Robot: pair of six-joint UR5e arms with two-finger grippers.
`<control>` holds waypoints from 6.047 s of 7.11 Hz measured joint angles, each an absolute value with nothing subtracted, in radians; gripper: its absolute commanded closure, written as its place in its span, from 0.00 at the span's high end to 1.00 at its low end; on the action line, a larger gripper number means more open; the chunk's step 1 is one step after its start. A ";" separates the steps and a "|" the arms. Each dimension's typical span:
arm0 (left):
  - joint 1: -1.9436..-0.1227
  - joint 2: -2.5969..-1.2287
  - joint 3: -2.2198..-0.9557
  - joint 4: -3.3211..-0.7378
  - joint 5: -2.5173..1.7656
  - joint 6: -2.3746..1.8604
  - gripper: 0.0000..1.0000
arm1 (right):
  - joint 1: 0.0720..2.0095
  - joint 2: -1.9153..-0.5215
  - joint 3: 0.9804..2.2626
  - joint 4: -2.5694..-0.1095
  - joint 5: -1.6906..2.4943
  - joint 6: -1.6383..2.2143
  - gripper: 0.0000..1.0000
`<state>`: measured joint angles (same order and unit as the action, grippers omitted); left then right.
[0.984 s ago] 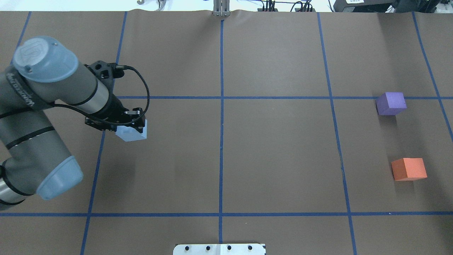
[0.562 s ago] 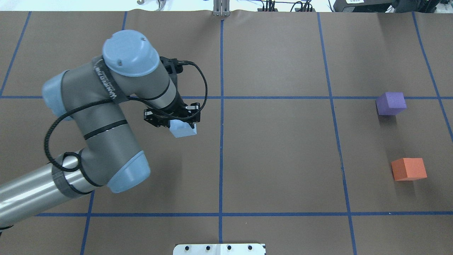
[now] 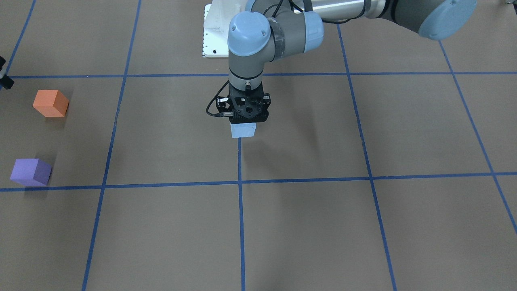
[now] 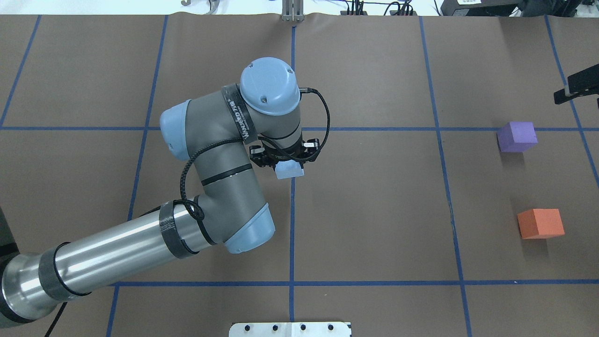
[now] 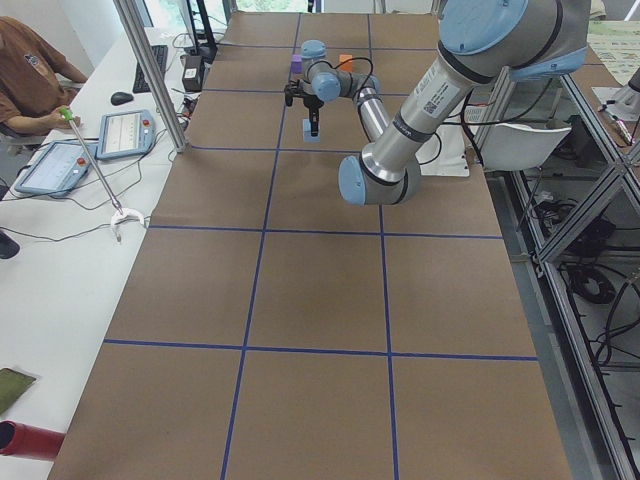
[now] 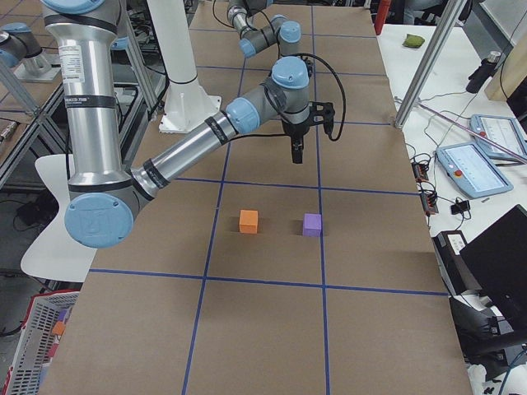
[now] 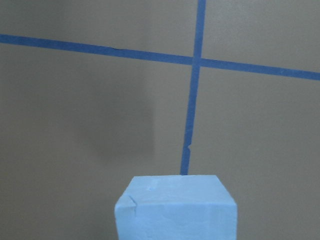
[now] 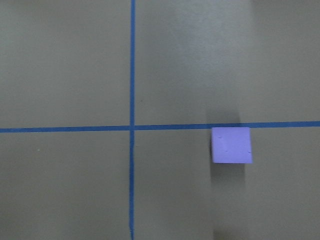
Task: Place blue block between orange and purple blocks
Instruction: 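Set the cube down and open the left gripper while the right arm approaches, then withdraw the left arm while the right gripper descends onto the light blue cube, then close the right gripper on the light blue cube and lift it, then carry the light blue cube with the right gripper toward the purple cube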
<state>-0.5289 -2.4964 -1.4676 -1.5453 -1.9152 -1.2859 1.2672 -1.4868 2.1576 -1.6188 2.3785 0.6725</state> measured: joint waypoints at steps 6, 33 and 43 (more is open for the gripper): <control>-0.503 -2.526 -1.325 -1.643 -1.881 -1.271 1.00 | 1.103 -1.066 2.159 -2.069 2.329 0.779 1.00; -1.103 -1.761 -1.883 -1.579 -2.078 -0.721 1.00 | 0.506 -0.653 1.309 -1.495 1.852 1.146 0.00; -1.437 -1.657 -1.622 -1.650 -2.202 -0.160 1.00 | 1.007 -1.223 1.893 -1.725 2.111 0.593 0.00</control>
<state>-1.4366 -1.6573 -1.6217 -1.6505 -2.2023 -0.1602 1.0067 -1.2232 1.8930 -1.7251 2.1106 0.5928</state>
